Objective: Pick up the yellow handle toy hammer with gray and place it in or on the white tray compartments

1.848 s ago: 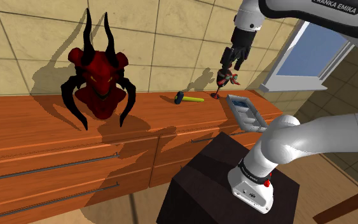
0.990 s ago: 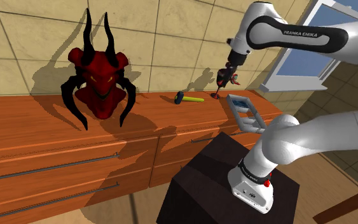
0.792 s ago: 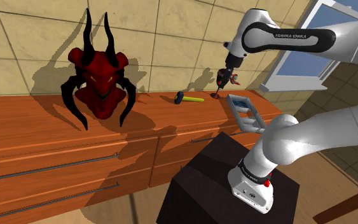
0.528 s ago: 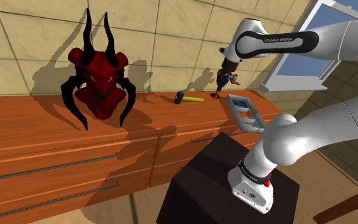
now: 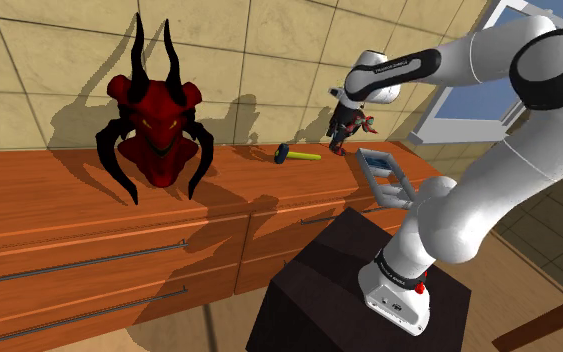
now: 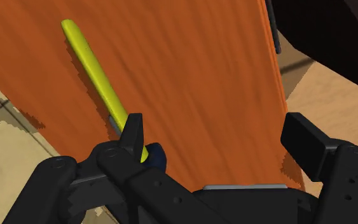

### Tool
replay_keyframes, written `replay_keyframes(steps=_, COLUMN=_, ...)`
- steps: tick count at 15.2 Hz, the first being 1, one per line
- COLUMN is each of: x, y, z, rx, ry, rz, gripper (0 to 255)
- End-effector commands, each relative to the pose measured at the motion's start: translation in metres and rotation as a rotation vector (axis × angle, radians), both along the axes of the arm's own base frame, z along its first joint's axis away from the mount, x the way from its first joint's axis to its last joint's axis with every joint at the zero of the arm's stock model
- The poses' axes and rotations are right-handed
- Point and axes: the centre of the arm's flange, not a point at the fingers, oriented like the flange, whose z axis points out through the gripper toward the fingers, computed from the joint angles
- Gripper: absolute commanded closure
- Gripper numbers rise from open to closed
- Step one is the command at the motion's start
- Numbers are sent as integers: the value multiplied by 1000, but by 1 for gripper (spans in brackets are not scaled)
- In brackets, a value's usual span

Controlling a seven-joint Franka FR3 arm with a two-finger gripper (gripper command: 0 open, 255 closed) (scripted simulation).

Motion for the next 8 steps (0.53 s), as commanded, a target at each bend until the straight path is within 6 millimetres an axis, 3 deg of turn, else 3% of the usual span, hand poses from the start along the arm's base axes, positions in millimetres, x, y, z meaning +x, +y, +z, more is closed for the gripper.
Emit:
replay_keyframes(steps=1, x=17, y=-12, z=-19, rx=4, ry=-11, rz=71, gripper=0)
replay_keyframes(steps=8, x=82, y=-40, z=-80, rx=34, ry=-38, rz=297, gripper=0)
